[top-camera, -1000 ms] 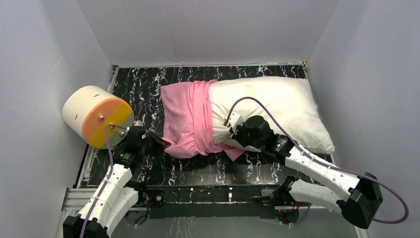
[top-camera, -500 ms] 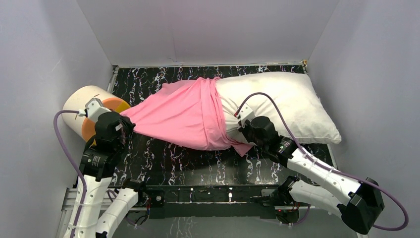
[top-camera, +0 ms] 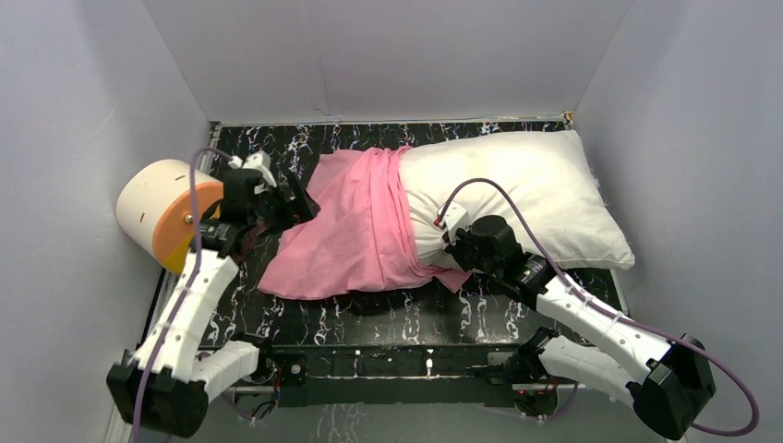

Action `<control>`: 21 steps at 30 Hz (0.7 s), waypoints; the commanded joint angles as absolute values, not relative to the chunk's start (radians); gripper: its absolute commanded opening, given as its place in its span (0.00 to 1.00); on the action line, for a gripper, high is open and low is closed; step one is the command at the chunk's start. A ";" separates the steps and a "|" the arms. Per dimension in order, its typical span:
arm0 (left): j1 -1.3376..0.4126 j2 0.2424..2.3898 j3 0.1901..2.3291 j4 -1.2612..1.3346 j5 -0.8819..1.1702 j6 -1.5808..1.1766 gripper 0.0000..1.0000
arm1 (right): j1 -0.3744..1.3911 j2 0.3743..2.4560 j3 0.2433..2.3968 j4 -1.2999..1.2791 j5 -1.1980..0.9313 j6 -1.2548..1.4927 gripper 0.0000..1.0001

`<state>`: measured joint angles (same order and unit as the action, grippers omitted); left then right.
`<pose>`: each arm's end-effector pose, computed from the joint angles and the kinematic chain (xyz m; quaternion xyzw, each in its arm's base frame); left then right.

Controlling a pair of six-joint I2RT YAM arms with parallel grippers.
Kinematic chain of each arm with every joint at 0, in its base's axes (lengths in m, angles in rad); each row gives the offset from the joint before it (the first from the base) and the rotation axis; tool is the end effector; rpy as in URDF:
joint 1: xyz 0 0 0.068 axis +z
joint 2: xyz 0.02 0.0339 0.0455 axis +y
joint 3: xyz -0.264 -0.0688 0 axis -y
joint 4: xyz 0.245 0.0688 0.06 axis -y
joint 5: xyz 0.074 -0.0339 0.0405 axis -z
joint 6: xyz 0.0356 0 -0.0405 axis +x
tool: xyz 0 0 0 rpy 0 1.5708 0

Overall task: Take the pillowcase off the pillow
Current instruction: Remove the pillow from the pillowcase.

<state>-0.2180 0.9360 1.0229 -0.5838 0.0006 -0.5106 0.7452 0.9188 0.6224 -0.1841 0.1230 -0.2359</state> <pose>0.1940 -0.0430 0.3549 -0.1251 0.8501 -0.1825 0.4779 0.1563 0.1382 0.2586 -0.3740 0.7678 0.0795 0.5141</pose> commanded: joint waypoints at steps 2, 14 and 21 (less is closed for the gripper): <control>-0.213 1.186 0.947 -0.319 0.288 -0.583 0.98 | 0.749 0.931 0.636 -0.183 0.008 -0.232 0.00; -0.196 1.634 0.728 0.733 0.758 -1.148 0.98 | 0.752 0.933 0.639 -0.188 -0.034 -0.203 0.00; -0.258 1.613 0.804 0.853 0.835 -1.164 0.17 | 0.751 0.940 0.632 -0.164 -0.048 -0.174 0.00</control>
<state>-0.2001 1.6714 0.7204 0.6331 0.6727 -1.1126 0.7395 0.9298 0.6228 -0.1780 0.0490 -0.2310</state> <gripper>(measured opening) 0.415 0.043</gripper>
